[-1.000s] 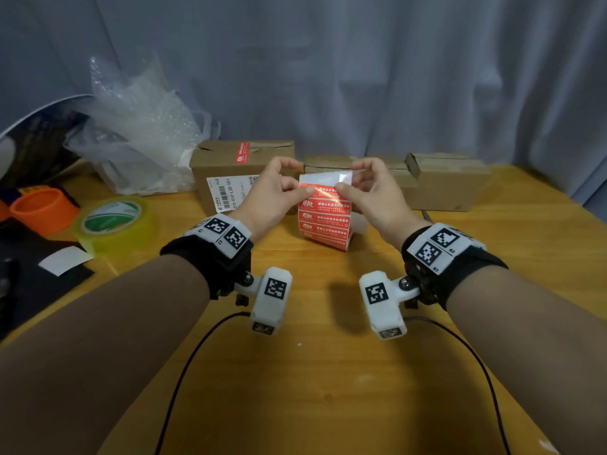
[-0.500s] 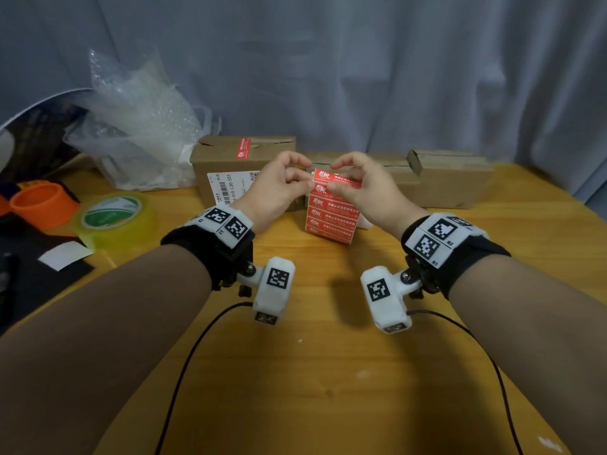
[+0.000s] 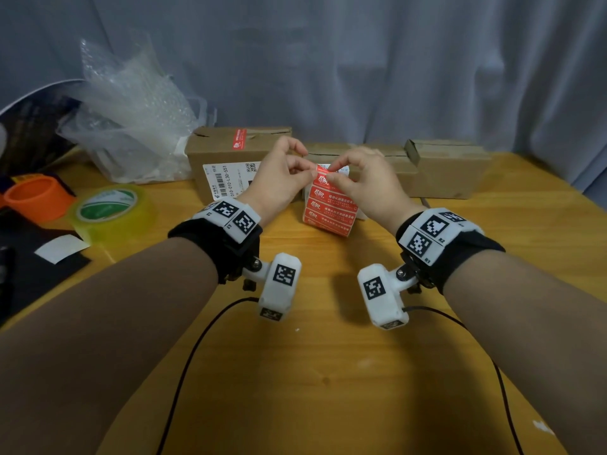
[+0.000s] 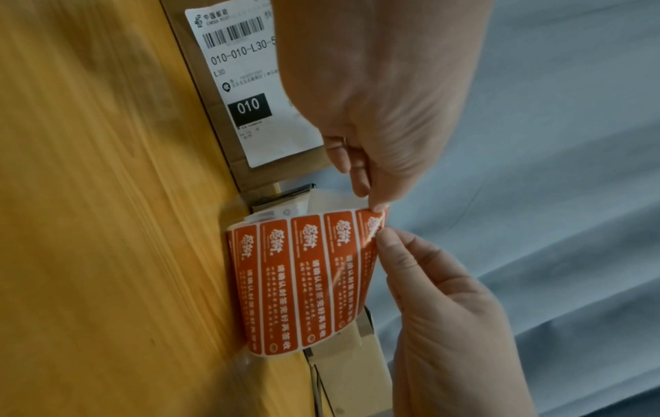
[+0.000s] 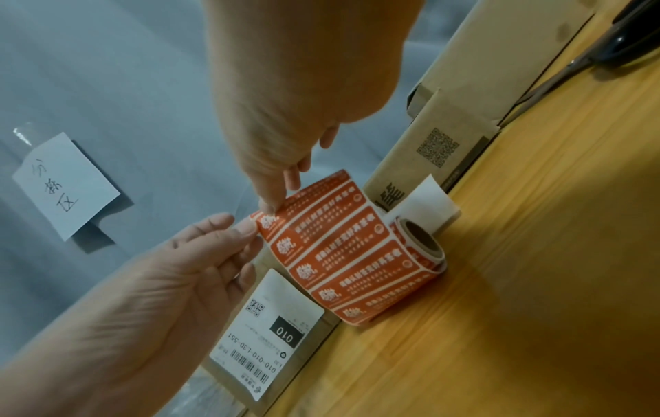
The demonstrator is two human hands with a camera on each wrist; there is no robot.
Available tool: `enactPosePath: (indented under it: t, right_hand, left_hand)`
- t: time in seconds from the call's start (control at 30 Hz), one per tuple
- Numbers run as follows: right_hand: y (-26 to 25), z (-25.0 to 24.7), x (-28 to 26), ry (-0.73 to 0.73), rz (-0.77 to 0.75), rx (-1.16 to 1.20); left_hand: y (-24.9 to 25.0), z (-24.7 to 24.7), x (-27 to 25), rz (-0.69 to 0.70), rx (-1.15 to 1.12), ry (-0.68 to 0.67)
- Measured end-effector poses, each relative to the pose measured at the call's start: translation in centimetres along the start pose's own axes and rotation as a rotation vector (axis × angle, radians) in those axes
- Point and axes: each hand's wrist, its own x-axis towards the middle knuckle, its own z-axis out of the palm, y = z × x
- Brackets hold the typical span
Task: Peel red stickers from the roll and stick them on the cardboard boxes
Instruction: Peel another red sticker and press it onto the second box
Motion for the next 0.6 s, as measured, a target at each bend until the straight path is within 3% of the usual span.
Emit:
enactPosePath:
  t: [0.33, 0.6]
  right_hand:
    - [-0.6, 0.1, 0.3, 0.059, -0.051, -0.040]
    - [-1.3, -0.2, 0.4, 0.024, -0.047, -0.067]
  left_hand:
    - [-0.1, 0.7, 0.5, 0.122, 0.268, 0.051]
    - [-0.1, 0.7, 0.4, 0.122, 0.309, 0.060]
